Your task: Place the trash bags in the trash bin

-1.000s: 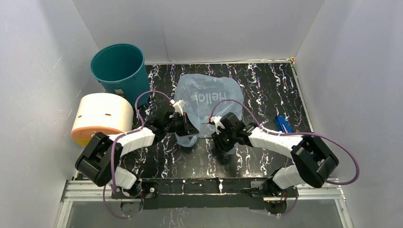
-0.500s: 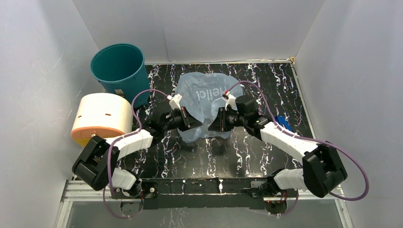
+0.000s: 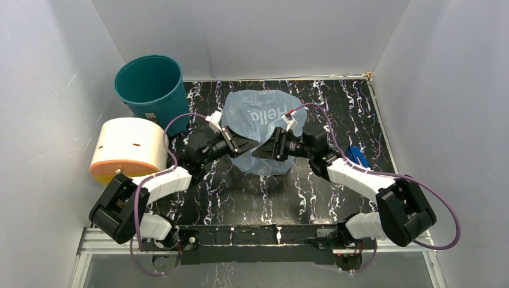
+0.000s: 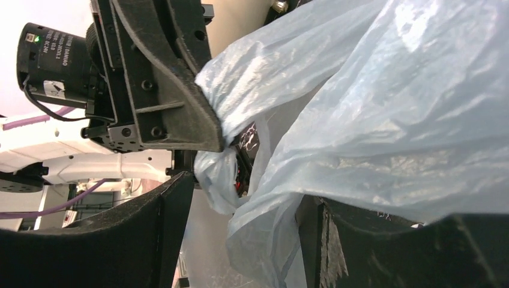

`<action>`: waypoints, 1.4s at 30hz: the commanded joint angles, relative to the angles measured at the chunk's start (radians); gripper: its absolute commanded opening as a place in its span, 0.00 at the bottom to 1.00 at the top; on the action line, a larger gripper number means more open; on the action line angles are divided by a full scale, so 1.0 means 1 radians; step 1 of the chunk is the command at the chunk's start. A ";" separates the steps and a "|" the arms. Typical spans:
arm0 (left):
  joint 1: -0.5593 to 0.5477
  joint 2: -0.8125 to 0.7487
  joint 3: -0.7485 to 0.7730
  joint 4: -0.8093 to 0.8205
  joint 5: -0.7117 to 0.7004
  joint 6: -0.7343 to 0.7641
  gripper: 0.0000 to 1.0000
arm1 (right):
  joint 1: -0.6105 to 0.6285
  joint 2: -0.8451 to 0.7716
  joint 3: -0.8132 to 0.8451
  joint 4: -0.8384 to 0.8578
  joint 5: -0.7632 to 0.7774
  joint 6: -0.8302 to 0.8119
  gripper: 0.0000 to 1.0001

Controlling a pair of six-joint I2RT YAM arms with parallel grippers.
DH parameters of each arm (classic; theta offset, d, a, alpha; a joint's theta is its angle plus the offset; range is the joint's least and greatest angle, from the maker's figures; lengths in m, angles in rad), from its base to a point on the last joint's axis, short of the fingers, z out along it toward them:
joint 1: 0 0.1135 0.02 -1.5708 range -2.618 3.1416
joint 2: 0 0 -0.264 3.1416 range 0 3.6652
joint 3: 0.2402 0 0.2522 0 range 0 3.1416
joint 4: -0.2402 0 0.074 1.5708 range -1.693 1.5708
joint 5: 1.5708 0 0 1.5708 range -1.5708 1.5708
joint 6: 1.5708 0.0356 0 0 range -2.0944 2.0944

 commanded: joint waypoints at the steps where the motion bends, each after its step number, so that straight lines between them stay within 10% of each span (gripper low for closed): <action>1: -0.006 -0.002 -0.012 0.116 -0.013 -0.058 0.00 | 0.004 0.013 0.049 0.017 -0.008 -0.015 0.70; 14: -0.007 0.027 -0.022 0.175 -0.044 -0.094 0.00 | 0.019 0.072 0.040 0.260 -0.067 0.050 0.64; 24: -0.008 0.040 -0.039 0.202 -0.056 -0.088 0.01 | 0.020 0.031 0.028 0.125 0.030 -0.035 0.19; 34: 0.058 0.011 0.007 0.051 0.030 -0.009 0.65 | 0.021 -0.014 0.093 -0.225 0.162 -0.256 0.00; 42: 0.060 -0.176 0.182 -0.723 -0.100 0.443 0.82 | -0.071 -0.052 0.227 -0.589 0.614 -0.462 0.00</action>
